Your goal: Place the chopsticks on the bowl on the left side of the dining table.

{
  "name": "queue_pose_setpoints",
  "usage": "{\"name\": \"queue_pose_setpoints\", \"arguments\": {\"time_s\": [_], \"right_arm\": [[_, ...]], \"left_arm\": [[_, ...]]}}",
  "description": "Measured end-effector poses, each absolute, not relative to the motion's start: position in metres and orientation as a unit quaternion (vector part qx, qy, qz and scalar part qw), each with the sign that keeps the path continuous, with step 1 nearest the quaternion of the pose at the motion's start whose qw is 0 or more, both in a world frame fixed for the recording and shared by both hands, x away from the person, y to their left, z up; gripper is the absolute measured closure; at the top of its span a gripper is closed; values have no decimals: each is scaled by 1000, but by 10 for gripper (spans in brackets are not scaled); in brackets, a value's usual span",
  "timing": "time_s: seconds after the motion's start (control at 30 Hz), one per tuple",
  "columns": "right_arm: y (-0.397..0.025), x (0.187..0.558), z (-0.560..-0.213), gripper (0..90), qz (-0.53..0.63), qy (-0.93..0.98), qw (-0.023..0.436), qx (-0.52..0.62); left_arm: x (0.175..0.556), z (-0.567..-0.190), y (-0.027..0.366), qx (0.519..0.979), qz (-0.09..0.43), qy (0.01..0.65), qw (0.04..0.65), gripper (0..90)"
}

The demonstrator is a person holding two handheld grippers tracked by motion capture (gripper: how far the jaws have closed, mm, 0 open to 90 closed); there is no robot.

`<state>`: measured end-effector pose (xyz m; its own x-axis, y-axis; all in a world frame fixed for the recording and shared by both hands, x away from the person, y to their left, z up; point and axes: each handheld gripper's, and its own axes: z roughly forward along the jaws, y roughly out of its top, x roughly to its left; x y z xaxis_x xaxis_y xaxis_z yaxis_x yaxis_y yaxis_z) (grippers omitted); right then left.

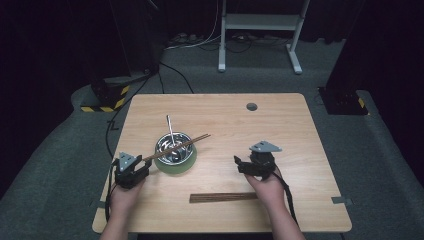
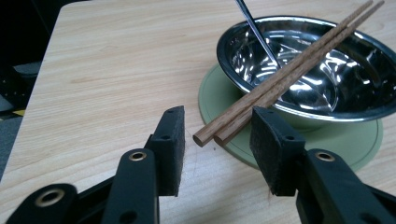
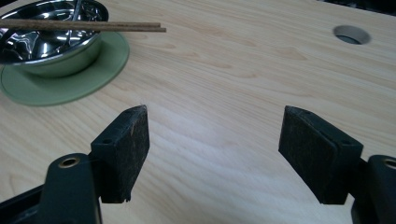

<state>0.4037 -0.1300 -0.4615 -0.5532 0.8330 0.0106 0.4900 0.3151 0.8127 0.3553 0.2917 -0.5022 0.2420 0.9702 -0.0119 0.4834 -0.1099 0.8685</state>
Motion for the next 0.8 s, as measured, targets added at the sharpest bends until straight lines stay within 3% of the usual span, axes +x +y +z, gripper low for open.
{"name": "queue_pose_setpoints", "arguments": {"time_s": [0.13, 0.37, 0.8], "right_arm": [[-103, 420, -469, 298, 392, 793, 199, 422], [-68, 453, -484, 311, 377, 804, 193, 417], [-36, 482, -490, 374, 402, 801, 197, 397]], "left_arm": [[358, -503, 294, 681, 300, 536, 398, 570], [364, -503, 296, 680, 295, 536, 404, 571], [364, -504, 291, 674, 301, 543, 401, 570]]}}
